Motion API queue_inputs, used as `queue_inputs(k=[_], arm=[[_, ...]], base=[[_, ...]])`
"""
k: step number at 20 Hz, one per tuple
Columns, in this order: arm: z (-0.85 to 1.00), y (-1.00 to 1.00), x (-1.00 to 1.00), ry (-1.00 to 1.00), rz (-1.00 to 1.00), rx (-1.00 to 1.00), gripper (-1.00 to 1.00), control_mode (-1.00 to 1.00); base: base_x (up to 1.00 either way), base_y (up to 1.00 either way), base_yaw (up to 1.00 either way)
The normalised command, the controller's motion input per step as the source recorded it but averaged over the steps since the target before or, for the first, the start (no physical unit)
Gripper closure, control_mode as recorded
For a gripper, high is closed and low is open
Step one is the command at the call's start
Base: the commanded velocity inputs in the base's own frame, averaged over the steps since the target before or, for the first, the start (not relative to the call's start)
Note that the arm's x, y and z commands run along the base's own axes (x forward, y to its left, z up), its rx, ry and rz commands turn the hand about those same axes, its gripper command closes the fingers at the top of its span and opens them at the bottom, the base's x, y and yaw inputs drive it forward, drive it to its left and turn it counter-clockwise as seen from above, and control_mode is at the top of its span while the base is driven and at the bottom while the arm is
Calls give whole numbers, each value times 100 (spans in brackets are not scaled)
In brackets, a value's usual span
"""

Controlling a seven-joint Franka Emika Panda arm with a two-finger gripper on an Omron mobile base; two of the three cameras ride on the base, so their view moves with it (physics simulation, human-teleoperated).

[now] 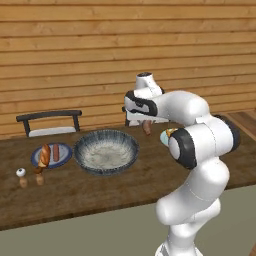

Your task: Place one bun and one sausage from the bowl on each plate.

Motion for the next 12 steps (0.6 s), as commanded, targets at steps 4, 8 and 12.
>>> queue_inputs(k=[4, 8, 12], arm=[[0, -100, -3, 12, 33, -2, 100, -100], [-5, -100, 3, 15, 32, 0, 100, -100], [-3, -100, 12, -3, 32, 13, 100, -100]], base=[[0, 0, 0], [0, 0, 0], [0, 0, 0]])
